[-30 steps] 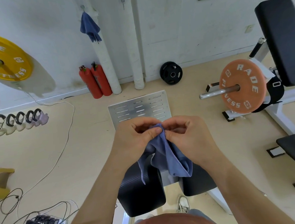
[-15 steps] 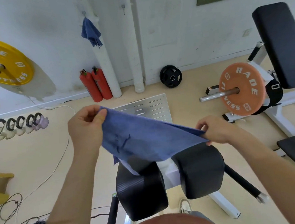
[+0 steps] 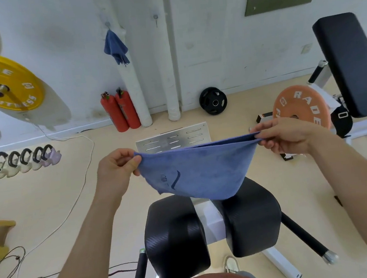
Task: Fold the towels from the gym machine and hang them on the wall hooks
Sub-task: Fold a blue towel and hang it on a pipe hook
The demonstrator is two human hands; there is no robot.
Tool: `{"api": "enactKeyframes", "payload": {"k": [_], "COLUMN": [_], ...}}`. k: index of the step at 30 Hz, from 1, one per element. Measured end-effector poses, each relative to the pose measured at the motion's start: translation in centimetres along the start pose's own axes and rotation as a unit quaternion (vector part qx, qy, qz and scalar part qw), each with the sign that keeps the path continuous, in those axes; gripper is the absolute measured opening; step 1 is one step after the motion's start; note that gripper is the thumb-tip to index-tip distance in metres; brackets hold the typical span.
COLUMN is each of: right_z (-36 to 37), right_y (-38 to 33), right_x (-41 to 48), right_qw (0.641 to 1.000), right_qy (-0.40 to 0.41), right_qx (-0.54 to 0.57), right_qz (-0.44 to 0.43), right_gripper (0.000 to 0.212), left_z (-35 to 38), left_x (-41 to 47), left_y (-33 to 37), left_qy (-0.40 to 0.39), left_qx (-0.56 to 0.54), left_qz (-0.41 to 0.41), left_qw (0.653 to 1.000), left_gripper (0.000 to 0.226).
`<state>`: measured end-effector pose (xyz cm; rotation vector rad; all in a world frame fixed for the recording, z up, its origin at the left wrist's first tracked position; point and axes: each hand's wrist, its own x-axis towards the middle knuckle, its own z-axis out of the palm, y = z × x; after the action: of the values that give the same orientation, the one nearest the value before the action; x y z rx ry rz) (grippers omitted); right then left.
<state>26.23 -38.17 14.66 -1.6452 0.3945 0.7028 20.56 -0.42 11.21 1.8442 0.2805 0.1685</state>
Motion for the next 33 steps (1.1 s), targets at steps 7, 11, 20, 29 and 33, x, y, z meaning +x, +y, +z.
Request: {"api": "enactKeyframes", "payload": {"k": [7,11,20,29,33], "right_z": [1.4,2.6,1.8,5.3,5.3], "right_y": [-0.4,-0.5,9.6,25.1,26.2], "right_x": [3.2,4.2,0.8,0.5,0.9], "right_qw": [0.946,0.878,0.939,0.954,0.943], "right_qy": [0.174,0.315,0.294,0.291,0.295], "right_qx": [-0.264,-0.274,-0.041,-0.019,0.085], "right_qz": [-0.069,-0.235,-0.174,0.077,0.127], "right_gripper": [0.024,0.019,0.037,0.021,0.021], "left_z": [1.8,2.8,4.0,6.1,6.3], "left_x": [1.2,2.8,-2.6,-11.6,-12.1], "left_y": [-1.0,-0.2,-3.5,-17.2,-17.1], "left_qy": [-0.031,0.053,0.026,-0.064,-0.049], "left_qx": [0.046,-0.013,0.014,0.010,-0.005], "left_qz": [-0.035,-0.039,-0.050,-0.413,-0.422], "left_qw": [0.998,0.998,0.998,0.909,0.905], "left_gripper": [0.025,0.020,0.029,0.017,0.003]}}
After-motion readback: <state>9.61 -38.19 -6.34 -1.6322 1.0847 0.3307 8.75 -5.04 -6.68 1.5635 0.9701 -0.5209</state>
